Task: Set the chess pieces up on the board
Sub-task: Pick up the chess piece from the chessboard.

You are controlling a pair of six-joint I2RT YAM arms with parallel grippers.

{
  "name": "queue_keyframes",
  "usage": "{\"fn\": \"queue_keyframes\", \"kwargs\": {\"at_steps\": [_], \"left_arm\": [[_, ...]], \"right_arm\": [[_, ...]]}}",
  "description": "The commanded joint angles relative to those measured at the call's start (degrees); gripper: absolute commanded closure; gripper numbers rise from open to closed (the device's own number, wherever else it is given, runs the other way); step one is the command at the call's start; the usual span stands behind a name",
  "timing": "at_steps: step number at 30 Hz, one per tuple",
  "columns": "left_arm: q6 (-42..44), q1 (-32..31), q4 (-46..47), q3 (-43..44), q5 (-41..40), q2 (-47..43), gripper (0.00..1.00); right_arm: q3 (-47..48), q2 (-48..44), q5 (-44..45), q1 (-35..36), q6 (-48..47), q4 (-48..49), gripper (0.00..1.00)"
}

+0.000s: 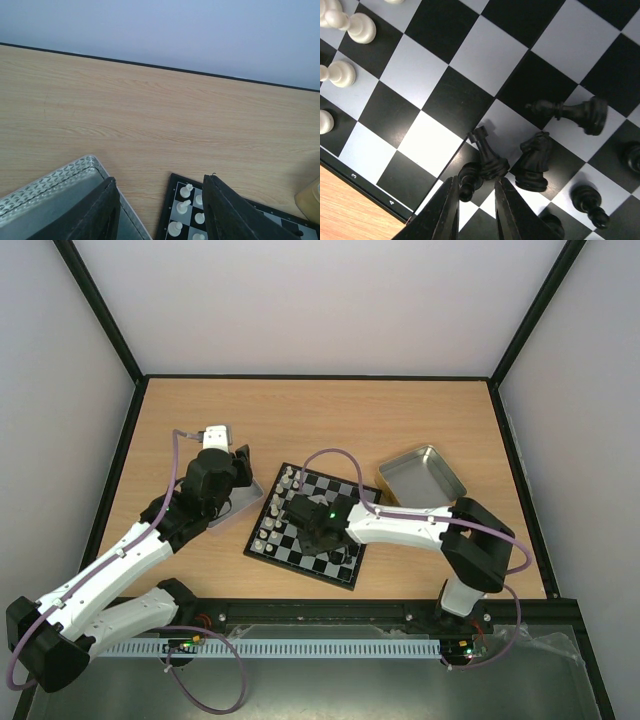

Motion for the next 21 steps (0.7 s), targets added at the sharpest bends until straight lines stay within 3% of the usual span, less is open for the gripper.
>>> {"fn": "queue_keyframes", "kwargs": {"at_steps": [1,14,21], "left_arm": [[-0.54,0.31,-0.30,-0.25,-1.42,-0.44,0.52],[-0.46,0.34,-0.30,-0.18,-1.29,-0.42,0.53],[-0.46,0.34,-0.30,-0.25,-1.20,-0.40,0.53]], "right_arm": [[1.07,1.31,-0.45,0.91,-0.98,1.41,0.81],[0.85,3.53,-0.23,1.36,-1.32,2.25,0.92],[-0.09,-0.18,0.47,1.37,-1.09,1.07,0.98]]}}
